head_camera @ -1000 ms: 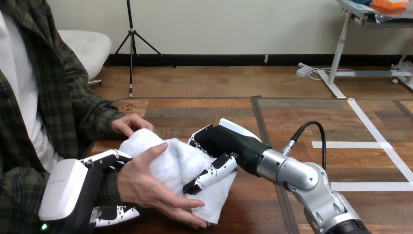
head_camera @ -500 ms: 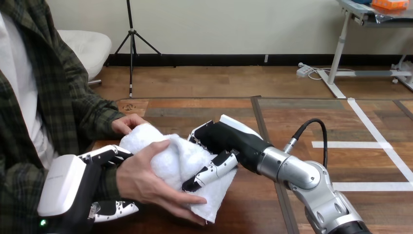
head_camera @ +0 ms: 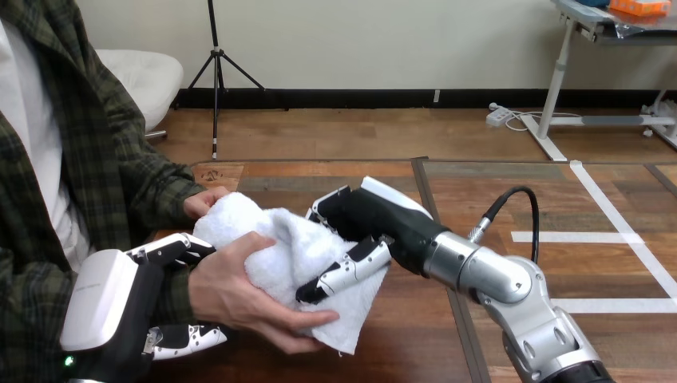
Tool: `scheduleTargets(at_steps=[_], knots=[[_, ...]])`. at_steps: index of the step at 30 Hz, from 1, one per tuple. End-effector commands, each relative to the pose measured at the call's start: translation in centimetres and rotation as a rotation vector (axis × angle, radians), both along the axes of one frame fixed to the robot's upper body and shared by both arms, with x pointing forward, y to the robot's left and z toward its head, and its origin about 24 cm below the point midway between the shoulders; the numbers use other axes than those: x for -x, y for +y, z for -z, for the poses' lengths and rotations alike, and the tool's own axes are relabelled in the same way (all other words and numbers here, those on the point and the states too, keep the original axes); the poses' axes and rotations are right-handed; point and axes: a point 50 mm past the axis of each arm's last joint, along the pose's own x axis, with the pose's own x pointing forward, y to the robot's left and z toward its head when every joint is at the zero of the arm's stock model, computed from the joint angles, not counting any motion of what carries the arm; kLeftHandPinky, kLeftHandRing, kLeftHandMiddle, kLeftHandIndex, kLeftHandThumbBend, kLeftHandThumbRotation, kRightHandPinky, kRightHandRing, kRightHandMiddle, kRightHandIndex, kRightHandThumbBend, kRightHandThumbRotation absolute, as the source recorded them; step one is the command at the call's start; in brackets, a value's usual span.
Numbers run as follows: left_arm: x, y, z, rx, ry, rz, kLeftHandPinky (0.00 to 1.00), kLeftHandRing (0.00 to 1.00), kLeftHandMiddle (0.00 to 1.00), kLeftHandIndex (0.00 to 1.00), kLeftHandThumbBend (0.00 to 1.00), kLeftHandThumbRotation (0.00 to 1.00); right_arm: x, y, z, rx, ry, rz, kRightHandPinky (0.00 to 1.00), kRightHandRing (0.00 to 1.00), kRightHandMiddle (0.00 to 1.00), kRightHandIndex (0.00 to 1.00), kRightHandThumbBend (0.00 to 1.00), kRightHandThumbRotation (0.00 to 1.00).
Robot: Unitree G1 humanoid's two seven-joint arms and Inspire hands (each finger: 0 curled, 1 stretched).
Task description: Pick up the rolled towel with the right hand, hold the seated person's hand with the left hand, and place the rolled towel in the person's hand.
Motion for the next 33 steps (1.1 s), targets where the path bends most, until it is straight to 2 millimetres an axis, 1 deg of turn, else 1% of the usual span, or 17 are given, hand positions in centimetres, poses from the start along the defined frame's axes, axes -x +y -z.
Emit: scheduleTargets(at_steps=[1,10,16,20,25,29,33], knots=[[-1.3,-2.0,-0.3,0.051,-0.008,0.064,0.46,0.49,0.53,0.55,0.91,0.0,0.2,2.6,-3.5,-0.083,-0.094,-0.128,0.19,0.25,0.33,0.39,0.87,0.0],[-1.5,-1.9,-0.6,0.046,-0.02,0.077,0.47,0.5,0.53,0.55,0.91,0.0,0.2,2.7,-4.2,-0.091,-0.084,-0.126,0.2,0.25,0.33,0.39,0.87,0.0],[-1.5,-1.7,-0.6,0.052,-0.011,0.071,0.47,0.5,0.53,0.54,0.91,0.0,-0.4,2.9,-4.3,-0.113,-0.037,-0.105,0.2,0.25,0.32,0.39,0.87,0.0],[-1.5,-1.7,-0.6,0.057,-0.004,0.072,0.47,0.5,0.53,0.54,0.91,0.0,-1.0,3.4,-4.2,-0.116,-0.004,-0.094,0.2,0.25,0.32,0.39,0.88,0.0],[-1.5,-1.8,-0.6,0.061,0.0,0.075,0.47,0.5,0.53,0.55,0.91,0.0,-1.2,4.3,-4.3,-0.107,-0.001,-0.096,0.21,0.25,0.32,0.39,0.88,0.0],[-1.4,-1.9,-0.6,0.067,0.004,0.078,0.47,0.5,0.53,0.55,0.91,0.0,-1.2,5.3,-4.5,-0.102,-0.014,-0.103,0.21,0.26,0.33,0.39,0.88,0.0],[-1.3,-2.0,-0.6,0.069,0.003,0.076,0.47,0.5,0.54,0.55,0.91,0.0,-0.9,5.7,-4.4,-0.101,-0.022,-0.114,0.21,0.26,0.32,0.39,0.89,0.0]])
